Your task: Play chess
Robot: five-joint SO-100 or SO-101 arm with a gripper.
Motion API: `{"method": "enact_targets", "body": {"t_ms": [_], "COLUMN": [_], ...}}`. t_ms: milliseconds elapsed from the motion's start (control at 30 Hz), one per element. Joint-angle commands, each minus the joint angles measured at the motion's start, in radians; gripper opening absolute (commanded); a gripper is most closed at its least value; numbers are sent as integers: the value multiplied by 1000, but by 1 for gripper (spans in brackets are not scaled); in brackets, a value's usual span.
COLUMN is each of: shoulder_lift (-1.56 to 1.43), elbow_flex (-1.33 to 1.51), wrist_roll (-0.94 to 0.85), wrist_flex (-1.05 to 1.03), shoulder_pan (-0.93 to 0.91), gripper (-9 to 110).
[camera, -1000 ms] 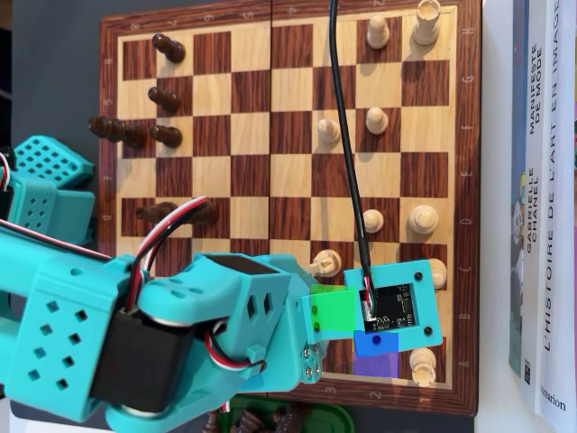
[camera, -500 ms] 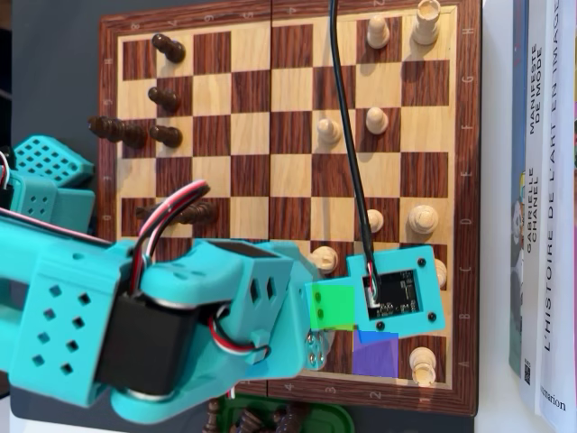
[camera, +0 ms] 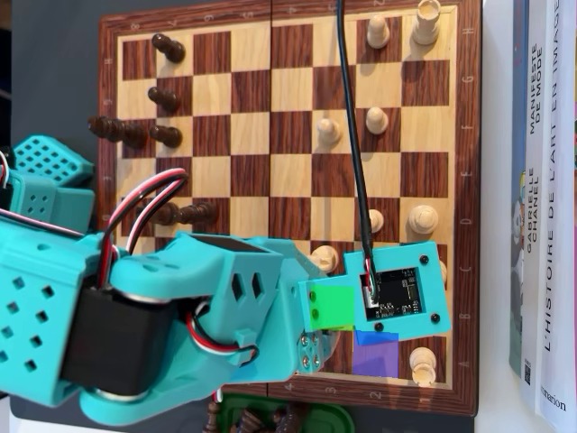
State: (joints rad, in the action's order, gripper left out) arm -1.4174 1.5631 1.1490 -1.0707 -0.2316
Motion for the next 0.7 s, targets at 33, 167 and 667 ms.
{"method": "enact_targets", "body": {"t_ms": [33,167,667], "shoulder_lift": [-118,-209,-831], "elbow_flex": [-37,-35,367], "wrist_roll": [2,3,9], "wrist_flex": [9,9,535], "shoulder_pan": [-14,-26,-9], "gripper": [16,16,16]}}
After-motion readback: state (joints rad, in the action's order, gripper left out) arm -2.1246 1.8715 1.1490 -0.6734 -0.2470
